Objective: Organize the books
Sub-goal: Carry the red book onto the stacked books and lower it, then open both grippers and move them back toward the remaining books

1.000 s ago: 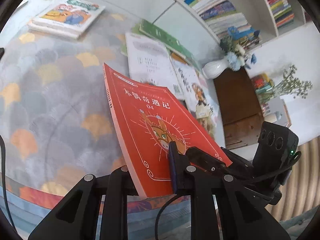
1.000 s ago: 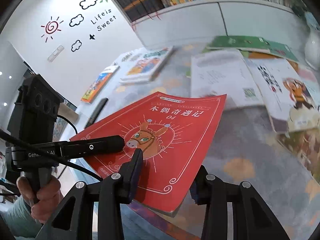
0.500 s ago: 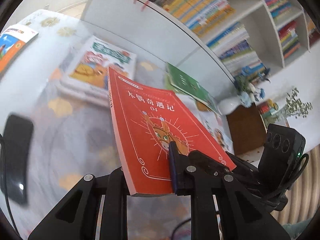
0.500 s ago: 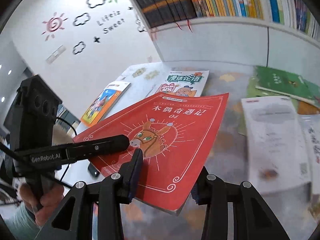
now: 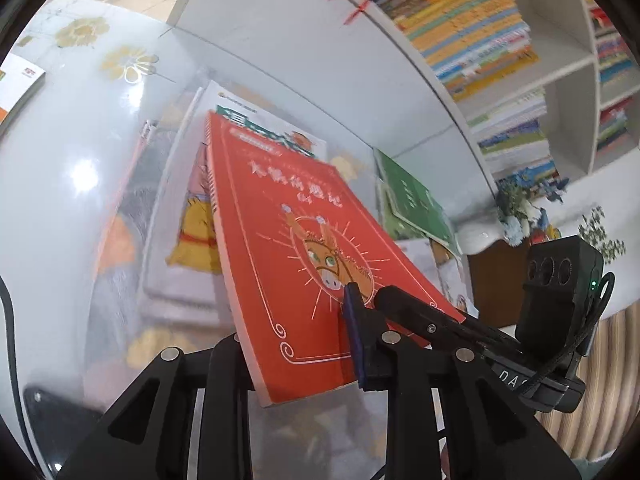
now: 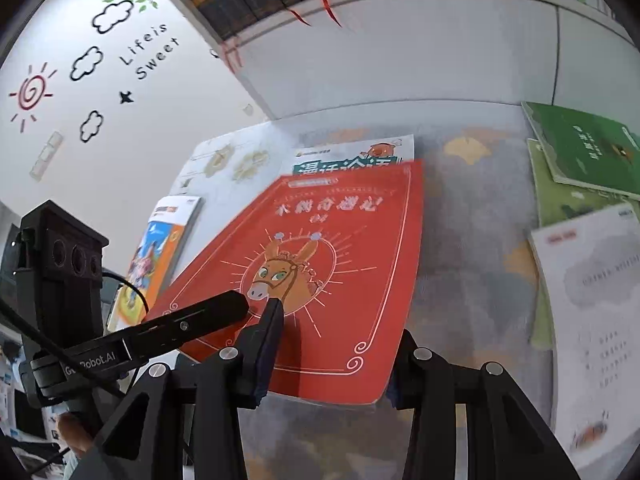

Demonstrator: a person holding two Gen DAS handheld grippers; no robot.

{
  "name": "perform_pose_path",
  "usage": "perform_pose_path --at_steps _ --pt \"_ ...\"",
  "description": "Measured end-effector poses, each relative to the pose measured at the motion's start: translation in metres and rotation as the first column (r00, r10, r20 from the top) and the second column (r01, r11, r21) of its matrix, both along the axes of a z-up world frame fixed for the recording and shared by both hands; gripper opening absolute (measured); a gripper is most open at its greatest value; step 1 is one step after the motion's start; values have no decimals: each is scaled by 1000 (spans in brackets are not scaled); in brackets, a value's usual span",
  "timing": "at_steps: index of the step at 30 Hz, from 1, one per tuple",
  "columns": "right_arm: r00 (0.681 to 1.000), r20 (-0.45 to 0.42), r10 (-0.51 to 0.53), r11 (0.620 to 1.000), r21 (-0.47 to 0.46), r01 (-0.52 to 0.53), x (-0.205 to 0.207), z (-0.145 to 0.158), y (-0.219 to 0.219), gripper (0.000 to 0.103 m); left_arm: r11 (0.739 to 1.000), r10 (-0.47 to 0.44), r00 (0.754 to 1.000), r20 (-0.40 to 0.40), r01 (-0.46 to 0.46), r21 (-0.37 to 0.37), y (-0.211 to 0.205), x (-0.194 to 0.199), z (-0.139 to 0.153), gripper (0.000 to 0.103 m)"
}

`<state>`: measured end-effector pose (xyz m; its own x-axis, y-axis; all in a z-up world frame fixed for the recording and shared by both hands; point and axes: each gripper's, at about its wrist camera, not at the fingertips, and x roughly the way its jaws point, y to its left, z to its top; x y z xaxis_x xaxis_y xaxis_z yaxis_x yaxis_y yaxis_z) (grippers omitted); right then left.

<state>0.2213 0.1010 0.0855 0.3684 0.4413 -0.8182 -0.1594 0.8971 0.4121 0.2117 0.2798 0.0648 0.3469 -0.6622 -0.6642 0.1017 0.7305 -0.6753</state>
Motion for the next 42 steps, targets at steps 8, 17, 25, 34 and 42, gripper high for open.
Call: perform_pose_path --at_steps 8,17,25,34,42 --pt "996 -84 -31 1000 -6 31 22 -35 9 42 997 72 993 -95 -73 1 26 21 -38 25" --pt "993 -115 25 1000 -8 -26 -2 -42 1 55 979 189 978 -92 -181 89 51 -30 -31 27" --pt "991 -127 30 991 -129 -47 -101 -43 -61 56 992 86 992 -97 -77 96 -3 -106 -25 27" --pt "993 -114 -31 992 -122 17 -181 -32 -161 56 988 33 994 -103 -17 155 -102 -153 -10 32" --pt "976 -117 -182 981 -90 172 -196 -20 -266 56 983 -73 993 -96 87 161 -210 -146 -7 32"
